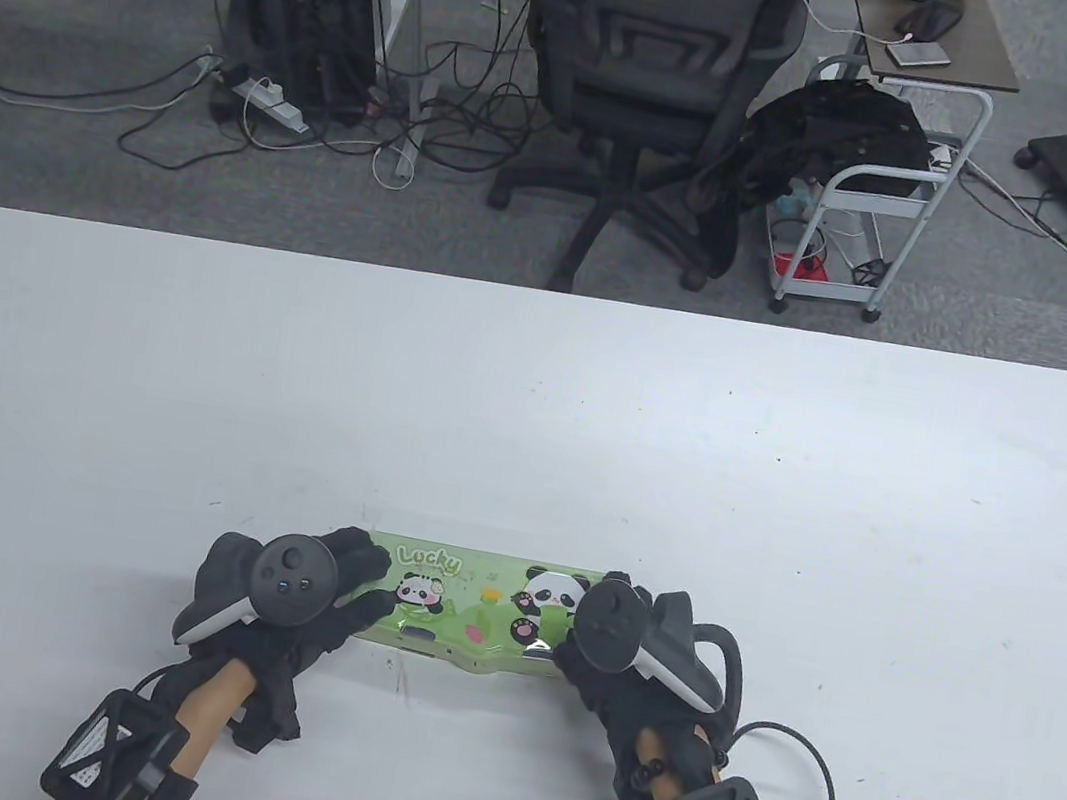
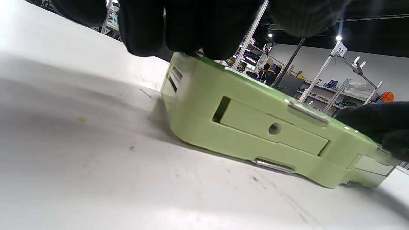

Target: Organize multifunction pencil case

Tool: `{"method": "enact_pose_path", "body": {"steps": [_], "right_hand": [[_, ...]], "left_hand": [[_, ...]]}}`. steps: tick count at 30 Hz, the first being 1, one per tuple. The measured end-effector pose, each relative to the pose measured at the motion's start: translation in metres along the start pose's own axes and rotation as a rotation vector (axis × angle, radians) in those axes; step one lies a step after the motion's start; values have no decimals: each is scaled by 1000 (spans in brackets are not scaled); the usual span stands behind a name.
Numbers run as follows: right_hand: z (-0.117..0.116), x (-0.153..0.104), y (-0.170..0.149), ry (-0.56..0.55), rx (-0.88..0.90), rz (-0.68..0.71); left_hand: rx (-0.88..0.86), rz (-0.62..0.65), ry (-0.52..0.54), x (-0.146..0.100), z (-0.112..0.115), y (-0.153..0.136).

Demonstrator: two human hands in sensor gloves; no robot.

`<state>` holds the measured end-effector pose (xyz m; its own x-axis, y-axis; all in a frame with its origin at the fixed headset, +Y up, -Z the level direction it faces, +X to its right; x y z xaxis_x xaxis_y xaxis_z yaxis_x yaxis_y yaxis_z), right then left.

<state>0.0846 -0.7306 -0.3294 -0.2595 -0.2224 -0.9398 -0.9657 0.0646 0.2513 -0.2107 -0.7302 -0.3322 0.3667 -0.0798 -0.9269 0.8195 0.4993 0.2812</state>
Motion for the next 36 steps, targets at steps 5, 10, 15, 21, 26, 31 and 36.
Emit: {"method": "enact_pose_path", "body": {"steps": [5,10,15,21,26,31,36], "right_hand": [[9,-3,-12,-67,16,3],[27,-13,-33,-257,15,-18],[33,-18,-51,-319,3,-46],[30,-18,-57,-292,13,-66],[29,-16,-54,-279,10,-57],[28,-16,-53,-266,2,-55],[28,-17,-52,-269,-3,-53]], "left_hand": [[-6,-8,37,-2,-8,-2],[198,-91,139,-12,-29,-7],[332,-183,95,-15,-33,-19],[330,-199,84,-16,-33,-22],[321,-189,96,-16,-33,-22],[322,-191,96,-16,-33,-22],[332,-186,95,-16,-32,-20]]}}
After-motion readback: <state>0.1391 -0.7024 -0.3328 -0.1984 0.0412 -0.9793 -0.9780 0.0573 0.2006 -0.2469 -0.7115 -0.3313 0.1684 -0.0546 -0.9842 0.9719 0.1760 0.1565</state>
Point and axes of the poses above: the tracker on the back of each hand, its own y axis roughly to the thumb side, its own x axis roughly from the wrist to the fingertips, z = x × y, the point moved 3 cm from there along x, roughly from the wrist to the fingertips, and after that the axes turned 8 degrees about -x, right-handed, at the moved point
